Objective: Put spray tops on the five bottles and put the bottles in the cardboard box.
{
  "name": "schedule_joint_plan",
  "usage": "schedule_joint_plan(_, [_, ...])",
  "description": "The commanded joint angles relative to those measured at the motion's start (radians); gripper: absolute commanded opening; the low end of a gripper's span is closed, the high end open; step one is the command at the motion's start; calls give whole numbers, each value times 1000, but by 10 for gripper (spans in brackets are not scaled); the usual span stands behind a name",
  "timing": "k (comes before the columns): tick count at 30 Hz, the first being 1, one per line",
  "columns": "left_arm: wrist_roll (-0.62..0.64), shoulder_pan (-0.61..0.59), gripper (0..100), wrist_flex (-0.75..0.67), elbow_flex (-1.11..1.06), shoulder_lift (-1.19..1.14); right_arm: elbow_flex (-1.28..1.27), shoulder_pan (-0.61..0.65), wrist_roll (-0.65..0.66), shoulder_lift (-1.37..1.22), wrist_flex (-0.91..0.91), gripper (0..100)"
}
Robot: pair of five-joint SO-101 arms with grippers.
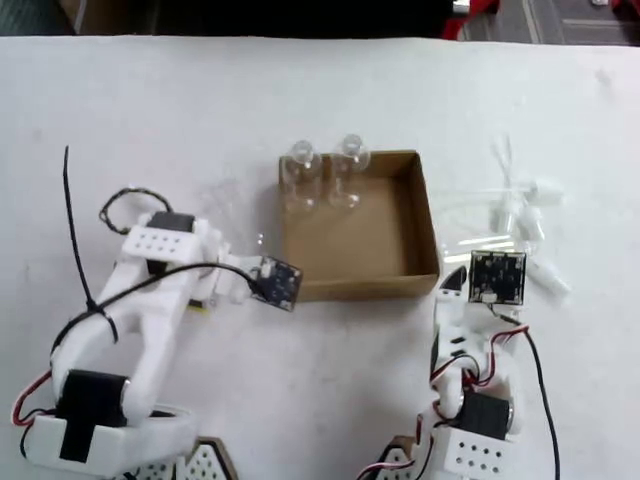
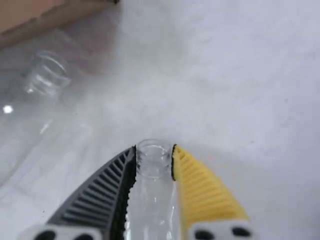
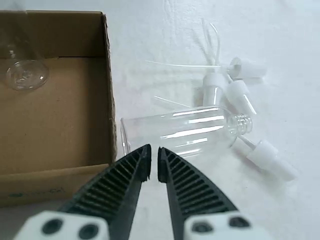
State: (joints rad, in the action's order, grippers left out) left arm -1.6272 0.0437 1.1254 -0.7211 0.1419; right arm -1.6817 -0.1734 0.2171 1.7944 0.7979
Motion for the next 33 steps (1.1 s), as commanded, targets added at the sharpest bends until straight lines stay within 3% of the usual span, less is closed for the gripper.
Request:
schedule_joint_plan(1, [153,70,22,8,57,15,-9,-2,9,1,7,15])
schedule_joint_plan(5, [342,130,22,25,137,15,-9,-1,9,5,27,15])
schedule_joint_plan(11, [539,229,22,184,242,15,-9,-1,9,5,27,15])
schedule_joint_plan(18, [663,312,22,365,408,15,-9,-1,9,5,27,15])
schedule_joint_plan(33, [845,492,22,580,703,15,-9,-1,9,5,27,15])
